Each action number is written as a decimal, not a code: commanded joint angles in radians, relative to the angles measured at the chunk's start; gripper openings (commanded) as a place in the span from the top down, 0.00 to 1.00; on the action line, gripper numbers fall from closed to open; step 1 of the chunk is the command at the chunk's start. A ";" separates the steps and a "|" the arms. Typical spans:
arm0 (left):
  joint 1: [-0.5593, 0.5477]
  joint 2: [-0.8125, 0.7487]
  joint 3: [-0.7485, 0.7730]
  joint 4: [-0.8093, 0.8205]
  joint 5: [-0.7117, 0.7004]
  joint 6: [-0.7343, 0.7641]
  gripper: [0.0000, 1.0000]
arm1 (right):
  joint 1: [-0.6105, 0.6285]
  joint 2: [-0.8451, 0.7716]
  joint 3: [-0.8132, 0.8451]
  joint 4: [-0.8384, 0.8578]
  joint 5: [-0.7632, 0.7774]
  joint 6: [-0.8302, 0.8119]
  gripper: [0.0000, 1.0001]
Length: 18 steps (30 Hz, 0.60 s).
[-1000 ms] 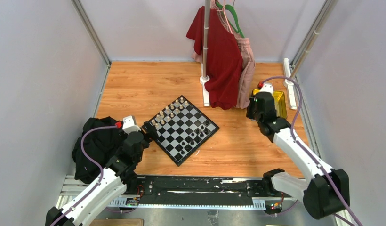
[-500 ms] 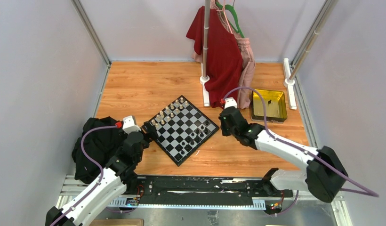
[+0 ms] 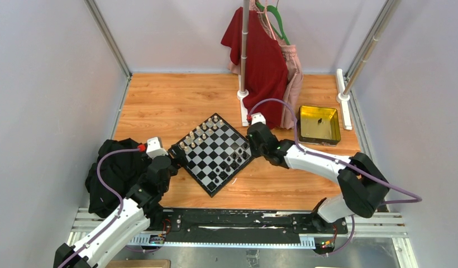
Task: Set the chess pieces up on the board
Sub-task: Place the chess piece on the chessboard.
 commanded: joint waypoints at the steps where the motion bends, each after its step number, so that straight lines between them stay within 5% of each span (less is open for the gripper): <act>1: -0.006 0.008 -0.001 0.033 0.000 0.012 0.00 | 0.013 0.046 0.061 0.021 -0.001 -0.018 1.00; 18: -0.006 0.007 -0.003 0.036 0.002 0.014 0.00 | 0.012 0.152 0.111 0.010 -0.004 -0.035 1.00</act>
